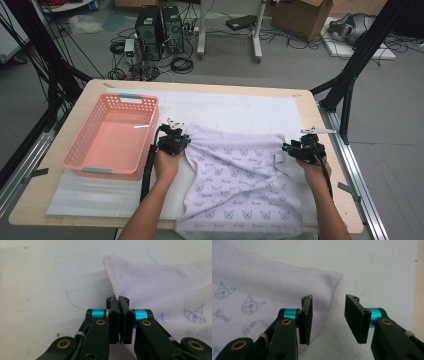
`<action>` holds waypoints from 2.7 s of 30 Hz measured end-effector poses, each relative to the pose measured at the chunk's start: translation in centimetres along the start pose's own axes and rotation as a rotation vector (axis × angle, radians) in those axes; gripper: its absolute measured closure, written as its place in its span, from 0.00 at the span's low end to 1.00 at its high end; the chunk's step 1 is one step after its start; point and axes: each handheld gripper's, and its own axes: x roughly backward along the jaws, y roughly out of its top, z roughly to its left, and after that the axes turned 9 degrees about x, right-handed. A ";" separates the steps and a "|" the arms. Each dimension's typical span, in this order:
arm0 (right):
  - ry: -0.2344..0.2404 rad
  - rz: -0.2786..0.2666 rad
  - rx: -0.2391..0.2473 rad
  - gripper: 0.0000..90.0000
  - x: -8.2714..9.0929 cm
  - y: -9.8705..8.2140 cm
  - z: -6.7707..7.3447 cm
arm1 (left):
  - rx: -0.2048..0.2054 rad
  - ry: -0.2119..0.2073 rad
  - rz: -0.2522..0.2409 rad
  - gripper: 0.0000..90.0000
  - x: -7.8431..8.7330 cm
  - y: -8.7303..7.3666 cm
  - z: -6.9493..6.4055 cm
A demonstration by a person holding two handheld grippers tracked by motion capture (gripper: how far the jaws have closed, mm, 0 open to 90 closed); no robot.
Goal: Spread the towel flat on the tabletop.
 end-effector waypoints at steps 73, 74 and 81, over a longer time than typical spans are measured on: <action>0.085 -0.061 0.038 0.65 4.0 -5.3 2.8 | -0.076 -0.047 -0.039 0.93 2.1 -2.5 -1.8; 0.088 -0.050 0.040 0.65 3.9 -5.4 2.9 | -0.074 -0.055 -0.033 0.91 2.0 -2.6 -1.8; 0.055 -0.020 0.111 0.98 3.6 -5.3 3.6 | -0.076 -0.124 -0.041 0.88 2.5 -2.7 -1.5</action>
